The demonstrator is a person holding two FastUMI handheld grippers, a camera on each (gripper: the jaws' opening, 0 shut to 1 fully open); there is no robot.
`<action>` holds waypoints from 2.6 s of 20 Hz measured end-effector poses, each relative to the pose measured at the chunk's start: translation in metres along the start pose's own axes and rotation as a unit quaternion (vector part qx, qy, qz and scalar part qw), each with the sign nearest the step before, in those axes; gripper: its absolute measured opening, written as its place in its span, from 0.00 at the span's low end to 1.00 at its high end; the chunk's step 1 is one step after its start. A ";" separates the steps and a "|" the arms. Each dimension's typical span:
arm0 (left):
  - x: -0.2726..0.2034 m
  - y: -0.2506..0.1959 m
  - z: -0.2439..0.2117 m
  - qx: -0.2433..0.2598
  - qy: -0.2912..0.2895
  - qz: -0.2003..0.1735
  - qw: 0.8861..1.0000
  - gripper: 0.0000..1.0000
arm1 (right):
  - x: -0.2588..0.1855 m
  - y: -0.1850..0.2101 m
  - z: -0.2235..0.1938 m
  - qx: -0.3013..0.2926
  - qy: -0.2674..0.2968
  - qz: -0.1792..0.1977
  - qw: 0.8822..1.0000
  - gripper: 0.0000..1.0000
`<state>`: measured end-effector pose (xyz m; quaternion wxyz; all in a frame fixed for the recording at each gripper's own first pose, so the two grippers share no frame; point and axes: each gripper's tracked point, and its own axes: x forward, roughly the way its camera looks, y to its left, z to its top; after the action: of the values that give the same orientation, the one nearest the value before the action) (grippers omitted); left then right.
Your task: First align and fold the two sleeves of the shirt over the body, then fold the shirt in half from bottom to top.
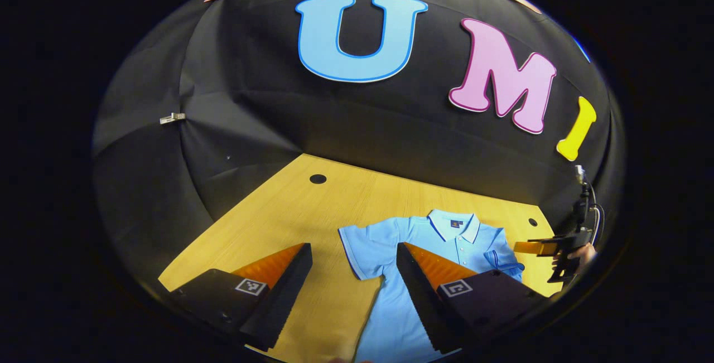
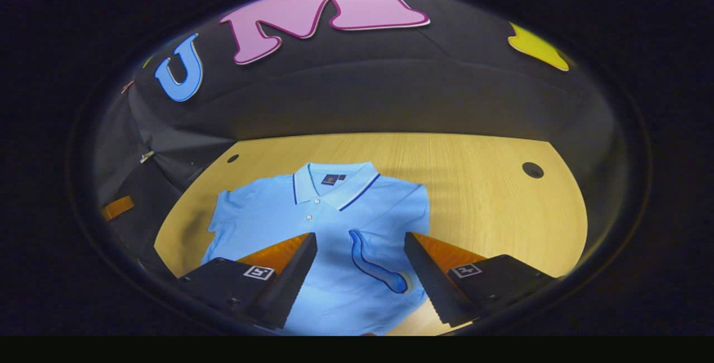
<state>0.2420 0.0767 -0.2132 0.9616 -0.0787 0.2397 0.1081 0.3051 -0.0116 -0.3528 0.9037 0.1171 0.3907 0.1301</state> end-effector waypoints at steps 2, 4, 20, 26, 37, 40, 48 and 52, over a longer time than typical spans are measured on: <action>0.024 0.003 -0.008 0.004 0.019 -0.003 1.000 0.97 | -0.020 -0.007 -0.004 -0.005 -0.004 -0.007 1.000 0.98; 0.054 0.003 -0.019 0.004 0.044 -0.005 0.999 0.97 | -0.037 -0.018 -0.018 0.000 0.001 -0.014 1.000 0.98; 0.211 0.003 -0.102 0.043 0.195 0.009 0.980 0.98 | -0.120 -0.108 -0.110 0.108 0.022 -0.121 0.987 0.98; 0.223 -0.016 -0.105 0.099 0.195 -0.015 0.976 0.77 | -0.122 -0.105 -0.116 0.120 0.026 -0.123 0.985 0.98; 0.215 -0.044 -0.093 0.091 0.201 -0.048 0.974 0.06 | -0.122 -0.104 -0.112 0.127 0.015 -0.120 0.985 0.98; 0.209 -0.072 -0.076 0.115 0.181 -0.075 0.974 0.06 | -0.120 -0.101 -0.111 0.131 0.012 -0.113 0.985 0.98; 0.188 -0.171 -0.076 0.153 0.173 -0.169 0.958 0.06 | -0.125 -0.100 -0.112 0.123 0.006 -0.113 0.986 0.98; 0.188 -0.200 -0.097 0.164 0.189 -0.182 0.951 0.06 | -0.131 -0.104 -0.116 0.115 0.007 -0.114 0.987 0.98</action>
<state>0.4101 -0.1041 -0.3680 0.9019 0.0188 0.4128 -0.1261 0.1478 -0.1393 -0.3748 0.8904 0.1743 0.4200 -0.0194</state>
